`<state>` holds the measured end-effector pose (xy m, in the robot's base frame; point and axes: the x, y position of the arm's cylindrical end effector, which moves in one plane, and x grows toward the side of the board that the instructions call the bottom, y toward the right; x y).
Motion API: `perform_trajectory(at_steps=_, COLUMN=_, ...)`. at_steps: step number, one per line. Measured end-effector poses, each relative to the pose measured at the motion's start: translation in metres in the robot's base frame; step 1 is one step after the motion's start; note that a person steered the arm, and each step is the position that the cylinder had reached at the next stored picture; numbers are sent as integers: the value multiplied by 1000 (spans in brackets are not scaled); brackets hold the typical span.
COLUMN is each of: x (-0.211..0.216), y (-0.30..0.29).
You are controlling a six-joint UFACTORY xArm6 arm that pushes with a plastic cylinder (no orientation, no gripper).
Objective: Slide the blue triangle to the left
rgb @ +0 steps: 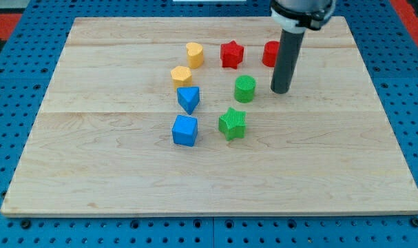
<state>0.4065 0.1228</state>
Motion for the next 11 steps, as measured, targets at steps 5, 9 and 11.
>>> perform_trajectory(at_steps=5, x=17, y=-92)
perform_trajectory(at_steps=9, x=17, y=-152)
perform_trajectory(at_steps=11, x=18, y=-78)
